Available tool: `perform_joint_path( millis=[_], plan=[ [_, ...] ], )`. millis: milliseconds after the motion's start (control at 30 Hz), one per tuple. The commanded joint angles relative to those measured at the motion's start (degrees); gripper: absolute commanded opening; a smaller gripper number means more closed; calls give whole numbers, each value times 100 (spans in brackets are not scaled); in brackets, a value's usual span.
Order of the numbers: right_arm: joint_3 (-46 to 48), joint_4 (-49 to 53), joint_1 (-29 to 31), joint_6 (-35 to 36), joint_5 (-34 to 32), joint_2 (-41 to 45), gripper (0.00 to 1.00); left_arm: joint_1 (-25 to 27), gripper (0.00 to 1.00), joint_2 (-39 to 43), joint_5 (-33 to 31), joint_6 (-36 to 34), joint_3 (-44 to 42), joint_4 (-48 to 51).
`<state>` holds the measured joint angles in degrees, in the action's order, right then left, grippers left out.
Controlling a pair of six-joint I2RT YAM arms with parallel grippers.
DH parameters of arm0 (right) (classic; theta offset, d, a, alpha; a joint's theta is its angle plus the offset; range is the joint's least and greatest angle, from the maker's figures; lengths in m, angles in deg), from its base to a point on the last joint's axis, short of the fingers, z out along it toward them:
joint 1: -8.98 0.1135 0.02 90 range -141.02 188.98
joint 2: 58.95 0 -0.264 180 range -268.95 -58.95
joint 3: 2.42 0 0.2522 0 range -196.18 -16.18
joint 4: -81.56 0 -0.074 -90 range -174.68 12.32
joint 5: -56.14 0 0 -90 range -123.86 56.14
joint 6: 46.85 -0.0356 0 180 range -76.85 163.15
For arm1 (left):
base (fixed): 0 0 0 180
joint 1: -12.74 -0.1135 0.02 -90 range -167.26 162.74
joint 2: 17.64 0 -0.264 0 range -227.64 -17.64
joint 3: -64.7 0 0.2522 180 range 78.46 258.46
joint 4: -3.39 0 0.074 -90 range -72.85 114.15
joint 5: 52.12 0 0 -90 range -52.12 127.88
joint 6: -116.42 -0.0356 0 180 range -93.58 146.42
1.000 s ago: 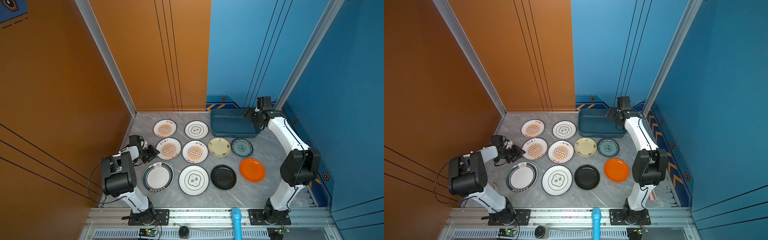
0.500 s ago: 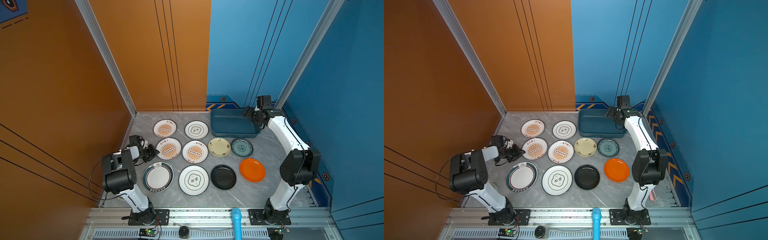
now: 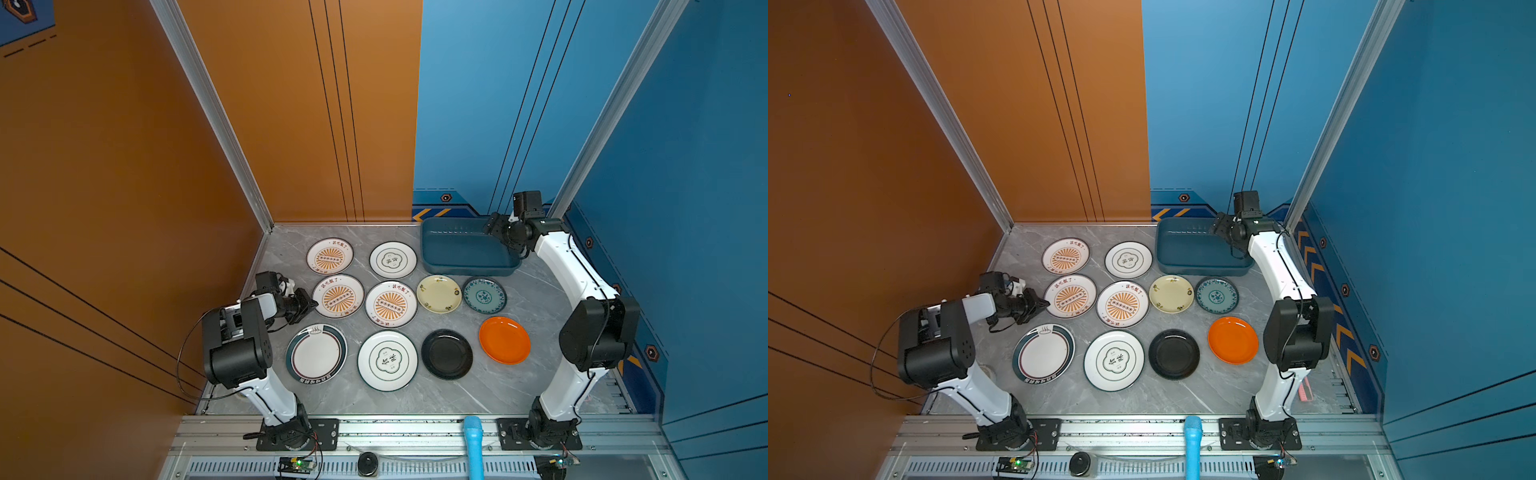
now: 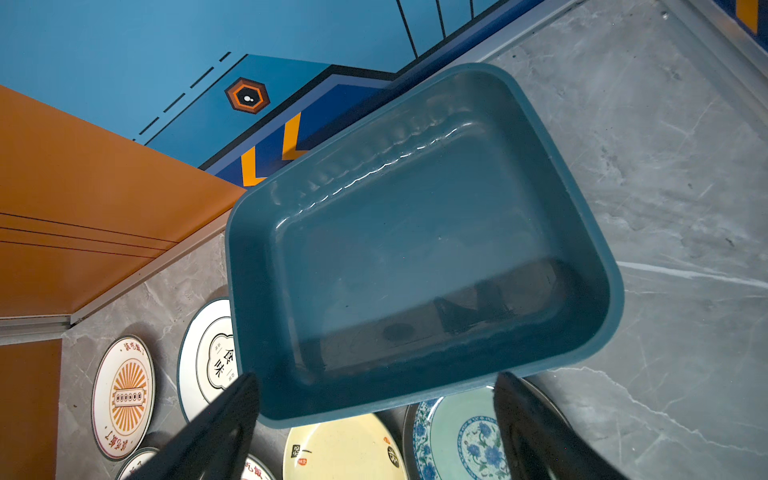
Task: Place the plates into the plastic bin on the countertop
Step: 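Lower the left gripper and pinch the sunburst plate's rim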
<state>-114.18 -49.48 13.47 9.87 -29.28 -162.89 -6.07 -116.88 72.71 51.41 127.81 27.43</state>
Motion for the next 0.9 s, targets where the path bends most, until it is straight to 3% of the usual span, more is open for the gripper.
perform_joint_path(
  millis=[0, 467, 733, 867],
  plan=[
    [-117, 176, 25, 67, 61, -44, 90, -34, 4, -144, -288, -191, -47, 440],
    [-121, 163, 161, 66, 1, -21, 90, -499, 0, 447, 176, -583, -204, 999],
    [-356, 133, 287, 60, 185, -75, 90, -581, 0, 1288, 405, -202, -295, 1056],
    [-457, -23, 328, -18, 588, -164, 90, -583, 0, 1875, 515, 146, -314, 1022]
  ],
)
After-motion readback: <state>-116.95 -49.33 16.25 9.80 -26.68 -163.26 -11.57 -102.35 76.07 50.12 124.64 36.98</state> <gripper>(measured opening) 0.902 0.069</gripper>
